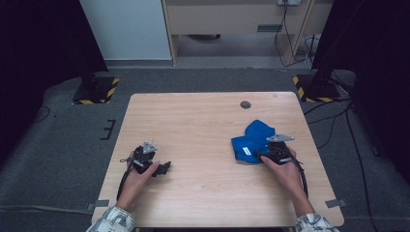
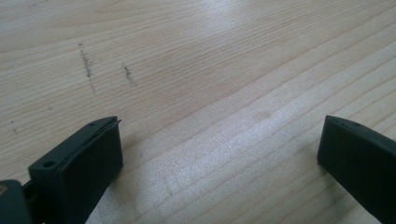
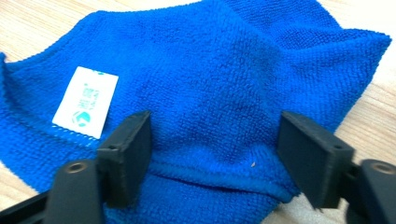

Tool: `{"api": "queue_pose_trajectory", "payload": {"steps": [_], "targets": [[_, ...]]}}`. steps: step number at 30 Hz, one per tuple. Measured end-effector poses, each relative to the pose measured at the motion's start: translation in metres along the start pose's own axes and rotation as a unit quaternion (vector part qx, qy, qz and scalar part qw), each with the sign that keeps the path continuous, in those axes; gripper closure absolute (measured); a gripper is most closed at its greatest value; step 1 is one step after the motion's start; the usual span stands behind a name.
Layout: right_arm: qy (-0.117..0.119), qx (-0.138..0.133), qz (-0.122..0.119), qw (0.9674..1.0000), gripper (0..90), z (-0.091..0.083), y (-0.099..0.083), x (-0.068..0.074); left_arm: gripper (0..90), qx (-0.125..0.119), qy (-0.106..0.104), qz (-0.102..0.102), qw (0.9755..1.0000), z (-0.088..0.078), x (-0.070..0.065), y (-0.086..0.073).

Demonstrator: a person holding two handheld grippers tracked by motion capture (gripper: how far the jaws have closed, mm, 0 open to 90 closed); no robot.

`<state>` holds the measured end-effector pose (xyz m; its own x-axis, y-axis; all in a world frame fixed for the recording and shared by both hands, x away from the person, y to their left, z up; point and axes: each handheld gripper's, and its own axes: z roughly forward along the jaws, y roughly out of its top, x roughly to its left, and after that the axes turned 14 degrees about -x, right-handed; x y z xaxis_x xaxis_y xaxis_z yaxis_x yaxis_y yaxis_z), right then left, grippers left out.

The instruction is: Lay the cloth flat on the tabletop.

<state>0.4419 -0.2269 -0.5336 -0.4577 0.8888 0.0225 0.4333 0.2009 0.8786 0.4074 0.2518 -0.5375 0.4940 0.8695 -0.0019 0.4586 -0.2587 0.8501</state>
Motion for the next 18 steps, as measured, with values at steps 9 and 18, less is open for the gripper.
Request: {"api": "queue_pose_trajectory", "payload": {"steps": [9,18], "targets": [[0.017,-0.003,-0.007,0.9998,67.7,-0.004,0.002,0.010,0.0,0.000,0.000,0.000,1.0000,0.000,0.000,0.000],[0.012,-0.028,-0.008,0.9995,79.2,-0.009,0.005,0.013,0.0,0.000,0.000,0.001,1.0000,0.000,0.000,0.000]]}}
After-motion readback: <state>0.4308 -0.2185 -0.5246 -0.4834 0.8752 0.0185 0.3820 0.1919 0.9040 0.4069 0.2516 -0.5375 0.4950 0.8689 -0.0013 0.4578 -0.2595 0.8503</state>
